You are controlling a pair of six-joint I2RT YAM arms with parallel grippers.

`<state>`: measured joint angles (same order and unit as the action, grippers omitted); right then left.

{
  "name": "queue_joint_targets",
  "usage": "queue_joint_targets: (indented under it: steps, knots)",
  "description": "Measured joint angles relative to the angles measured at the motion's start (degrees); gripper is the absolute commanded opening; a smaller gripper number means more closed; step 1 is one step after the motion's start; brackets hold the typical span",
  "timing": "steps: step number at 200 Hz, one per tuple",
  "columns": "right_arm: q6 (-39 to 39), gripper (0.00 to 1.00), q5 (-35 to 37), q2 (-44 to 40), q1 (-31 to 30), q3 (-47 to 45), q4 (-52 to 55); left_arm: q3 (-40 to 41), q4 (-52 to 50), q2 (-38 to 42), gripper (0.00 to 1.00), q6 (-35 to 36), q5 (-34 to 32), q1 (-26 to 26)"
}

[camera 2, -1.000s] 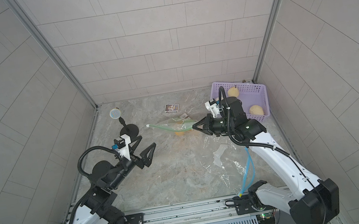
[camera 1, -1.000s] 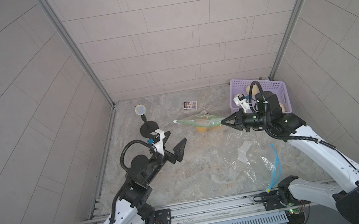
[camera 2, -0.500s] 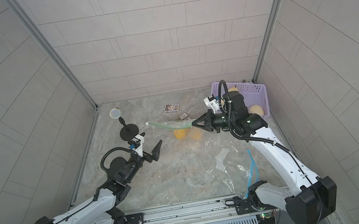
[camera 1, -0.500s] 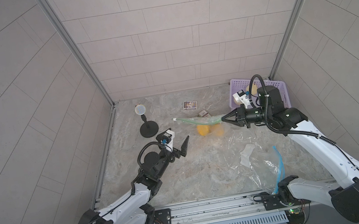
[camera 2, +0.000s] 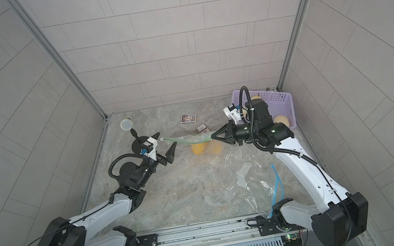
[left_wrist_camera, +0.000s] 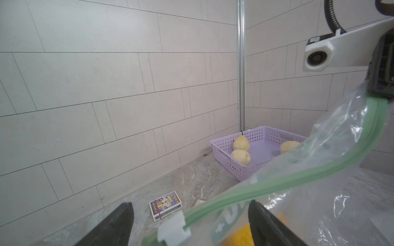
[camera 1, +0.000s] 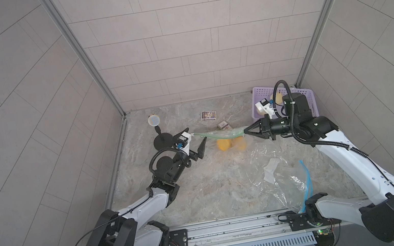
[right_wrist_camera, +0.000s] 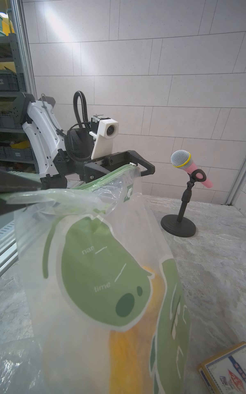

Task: Open the zip-top bag and take out the pear
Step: Pick up the zipper food storage bag at the center of the board.

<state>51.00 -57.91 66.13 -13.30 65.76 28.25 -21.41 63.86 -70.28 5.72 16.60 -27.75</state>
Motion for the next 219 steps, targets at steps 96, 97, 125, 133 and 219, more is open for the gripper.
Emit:
queue_joint_targets:
  steps: [96,97,125,133,219]
  knots:
    - [-1.55,0.00,-2.19,2.38,3.63,1.20,0.81,-7.54,-3.28,-3.26,0.00,-8.11,16.90,0.35]
    - [-1.57,0.00,-2.23,2.43,3.76,1.25,0.85,-7.54,-3.41,-3.15,0.00,-8.11,16.90,0.35]
    - [-1.66,0.22,-3.54,3.89,6.27,3.91,1.70,-8.37,-11.13,1.73,0.00,-8.33,17.25,0.35]
    - [-2.08,0.31,-3.78,4.57,6.86,5.35,2.03,-9.53,-13.44,2.62,0.00,-8.52,17.38,0.35]
    - [-29.14,0.63,9.84,8.68,0.20,35.60,24.57,-29.40,-44.89,5.68,0.00,-8.59,22.45,0.28]
